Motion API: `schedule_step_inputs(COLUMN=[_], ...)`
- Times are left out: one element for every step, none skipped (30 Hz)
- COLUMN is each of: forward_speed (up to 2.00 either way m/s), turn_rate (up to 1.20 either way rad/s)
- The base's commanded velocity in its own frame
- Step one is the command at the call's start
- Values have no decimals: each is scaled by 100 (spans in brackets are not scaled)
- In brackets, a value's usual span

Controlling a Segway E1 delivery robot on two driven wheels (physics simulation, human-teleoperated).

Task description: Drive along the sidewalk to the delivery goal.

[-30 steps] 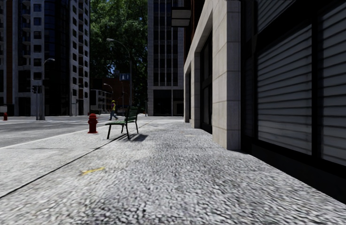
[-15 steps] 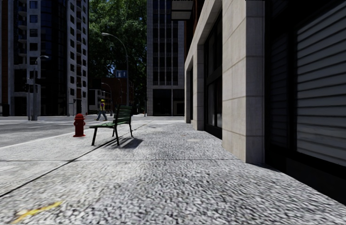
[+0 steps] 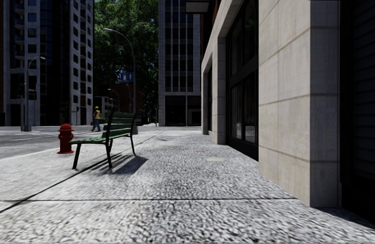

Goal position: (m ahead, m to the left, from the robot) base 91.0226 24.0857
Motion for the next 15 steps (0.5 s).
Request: schedule_step_inputs(forward_speed=[200, 200, 200, 200, 200, 200, 200, 200, 200, 200, 200, 200, 200, 200, 200], turn_rate=[0, 0, 0, 0, 0, 0, 0, 0, 0, 0, 0, 0, 0, 0, 0])
